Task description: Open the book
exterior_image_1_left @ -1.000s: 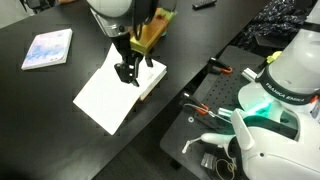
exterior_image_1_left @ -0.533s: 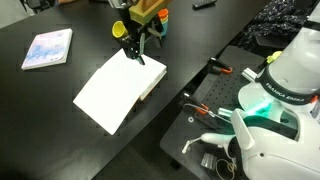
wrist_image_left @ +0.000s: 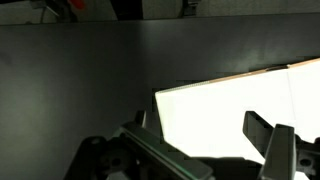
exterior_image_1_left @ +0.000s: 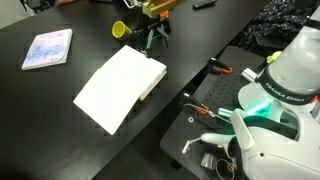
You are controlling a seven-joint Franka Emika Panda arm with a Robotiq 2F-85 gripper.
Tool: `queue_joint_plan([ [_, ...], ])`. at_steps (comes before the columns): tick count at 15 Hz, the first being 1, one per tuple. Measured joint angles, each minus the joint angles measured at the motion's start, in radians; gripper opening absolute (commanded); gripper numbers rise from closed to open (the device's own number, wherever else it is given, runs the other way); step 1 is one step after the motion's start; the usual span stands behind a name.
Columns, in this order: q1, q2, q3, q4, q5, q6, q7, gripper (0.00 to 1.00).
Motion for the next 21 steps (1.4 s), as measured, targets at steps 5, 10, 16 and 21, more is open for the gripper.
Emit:
queue_joint_plan([
  [5, -0.077, 0.073, -0.002, 0.023, 0.240, -0.003, -0.236, 1.00],
  [10, -0.105, 0.116, -0.001, 0.024, 0.320, -0.003, -0.355, 1.00],
  [16, -0.106, 0.181, 0.005, 0.023, 0.334, 0.011, -0.414, 1.00],
  [21, -0.114, 0.221, 0.024, 0.025, 0.340, 0.052, -0.458, 1.00],
])
